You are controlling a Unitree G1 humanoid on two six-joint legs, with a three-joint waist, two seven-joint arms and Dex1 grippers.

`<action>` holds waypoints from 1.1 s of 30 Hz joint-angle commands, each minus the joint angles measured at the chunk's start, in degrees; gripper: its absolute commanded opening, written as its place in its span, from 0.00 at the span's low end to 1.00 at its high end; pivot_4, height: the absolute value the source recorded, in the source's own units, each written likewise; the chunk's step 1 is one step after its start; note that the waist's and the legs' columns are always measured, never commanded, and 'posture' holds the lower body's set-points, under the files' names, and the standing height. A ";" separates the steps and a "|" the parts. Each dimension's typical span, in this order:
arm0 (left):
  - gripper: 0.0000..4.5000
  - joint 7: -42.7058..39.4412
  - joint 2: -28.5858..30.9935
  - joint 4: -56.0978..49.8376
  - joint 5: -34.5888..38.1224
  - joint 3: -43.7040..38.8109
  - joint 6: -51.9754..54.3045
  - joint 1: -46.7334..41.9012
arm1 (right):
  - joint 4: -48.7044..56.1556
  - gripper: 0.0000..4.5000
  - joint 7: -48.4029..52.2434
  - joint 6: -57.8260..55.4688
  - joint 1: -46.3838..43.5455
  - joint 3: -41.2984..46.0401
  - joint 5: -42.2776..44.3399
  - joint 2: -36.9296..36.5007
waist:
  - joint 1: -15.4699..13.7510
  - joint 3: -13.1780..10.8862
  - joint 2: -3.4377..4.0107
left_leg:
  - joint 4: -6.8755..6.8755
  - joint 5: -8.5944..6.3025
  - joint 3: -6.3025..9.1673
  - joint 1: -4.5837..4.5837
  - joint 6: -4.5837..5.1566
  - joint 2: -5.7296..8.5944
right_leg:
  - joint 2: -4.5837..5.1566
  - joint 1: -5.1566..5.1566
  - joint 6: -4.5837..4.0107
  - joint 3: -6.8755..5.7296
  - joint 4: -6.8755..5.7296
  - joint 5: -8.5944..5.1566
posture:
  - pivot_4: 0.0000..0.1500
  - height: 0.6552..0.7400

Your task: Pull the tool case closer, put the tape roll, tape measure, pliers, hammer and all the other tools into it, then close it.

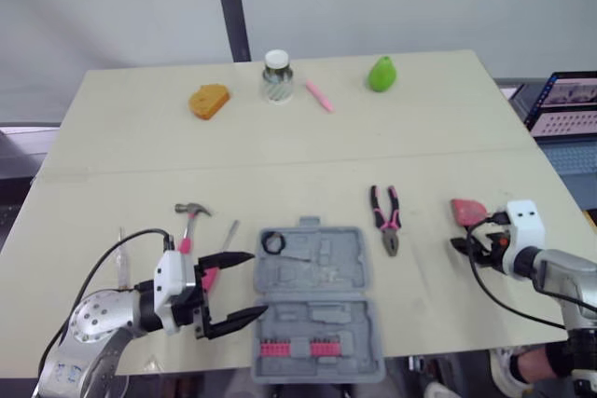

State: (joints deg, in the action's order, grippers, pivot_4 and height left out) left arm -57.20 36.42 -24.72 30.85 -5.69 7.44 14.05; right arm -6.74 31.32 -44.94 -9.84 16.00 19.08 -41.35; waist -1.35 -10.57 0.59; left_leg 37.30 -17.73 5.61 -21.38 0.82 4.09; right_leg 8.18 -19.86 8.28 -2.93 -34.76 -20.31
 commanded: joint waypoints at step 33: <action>1.00 1.09 -0.66 -2.01 -0.30 0.04 -1.23 0.11 | -1.93 0.01 -0.96 1.18 -3.23 -1.08 -1.81 3.34 | 0.35 0.00 0.00 | -0.07 0.03 -0.04 0.00 -0.04 -0.04 | -0.04 -0.10 -0.02 0.08 -0.05 -0.01 | 1.00 0.72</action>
State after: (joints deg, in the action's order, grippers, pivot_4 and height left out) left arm -56.31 36.02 -24.74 30.46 -5.60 6.78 14.10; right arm -8.71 30.35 -43.73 -13.30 14.90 17.09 -38.44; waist -1.01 -10.57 0.59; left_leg 37.24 -17.71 5.56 -21.38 0.77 4.05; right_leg 8.15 -19.96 8.25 -2.85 -34.82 -20.32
